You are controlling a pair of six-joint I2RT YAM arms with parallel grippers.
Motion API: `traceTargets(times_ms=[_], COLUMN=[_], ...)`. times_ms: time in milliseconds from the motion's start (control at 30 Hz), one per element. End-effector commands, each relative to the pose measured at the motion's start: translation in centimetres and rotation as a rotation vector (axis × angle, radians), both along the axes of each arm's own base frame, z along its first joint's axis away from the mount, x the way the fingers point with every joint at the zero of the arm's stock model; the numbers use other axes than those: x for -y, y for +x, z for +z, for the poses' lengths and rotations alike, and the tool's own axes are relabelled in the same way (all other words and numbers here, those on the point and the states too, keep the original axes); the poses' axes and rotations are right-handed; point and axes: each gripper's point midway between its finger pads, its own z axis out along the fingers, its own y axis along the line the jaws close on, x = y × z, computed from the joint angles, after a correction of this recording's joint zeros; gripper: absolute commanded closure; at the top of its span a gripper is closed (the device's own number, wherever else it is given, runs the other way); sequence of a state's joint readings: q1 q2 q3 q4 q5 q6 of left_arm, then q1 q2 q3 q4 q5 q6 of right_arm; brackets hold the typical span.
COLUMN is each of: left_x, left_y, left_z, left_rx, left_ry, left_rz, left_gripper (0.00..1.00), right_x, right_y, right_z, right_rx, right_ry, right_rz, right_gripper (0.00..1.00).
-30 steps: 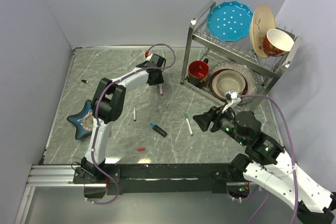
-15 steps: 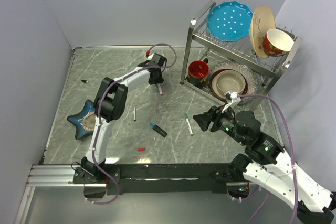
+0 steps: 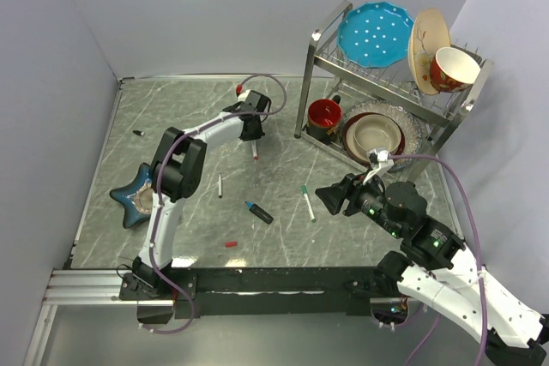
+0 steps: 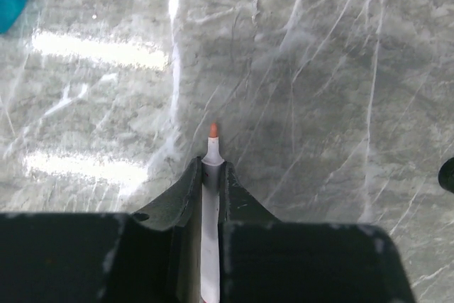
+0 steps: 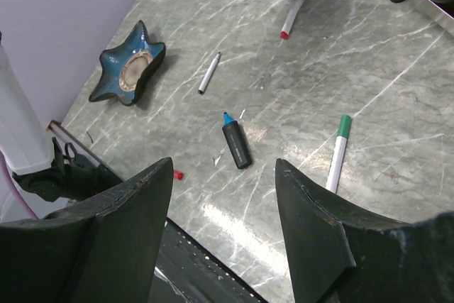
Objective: Insert the pens into the pen caps
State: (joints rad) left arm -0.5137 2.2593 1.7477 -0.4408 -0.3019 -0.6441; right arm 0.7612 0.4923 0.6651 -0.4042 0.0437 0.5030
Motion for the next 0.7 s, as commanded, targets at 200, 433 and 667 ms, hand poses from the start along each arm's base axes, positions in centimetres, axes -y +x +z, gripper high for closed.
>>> traceTargets(times_ms=[200,433,667], left_x=[-1.2,-0.9,-0.6], left_y=[-6.1,-10.0,-12.1], left_z=[-0.3,1.9,4.7], left_rx=[-0.088,-0.042,0.025], left_ry=[-0.093,-0.265,-0.383], left_rz=[-0.023,-0.035,-0.07], left_gripper=[0.99,0.99,0.99], right_x=[-2.4,-3.9,-6.3], right_y=[-0.1,0.6,1.9], right_z=[0.4,-2.6,-4.7], right_rx=[-0.001,-0.076,-0.135], right_ry=[0.079,0.106,0.111], right_rz=[0.081,0.083,0.112], right_gripper=[0.33,0.33,0.32])
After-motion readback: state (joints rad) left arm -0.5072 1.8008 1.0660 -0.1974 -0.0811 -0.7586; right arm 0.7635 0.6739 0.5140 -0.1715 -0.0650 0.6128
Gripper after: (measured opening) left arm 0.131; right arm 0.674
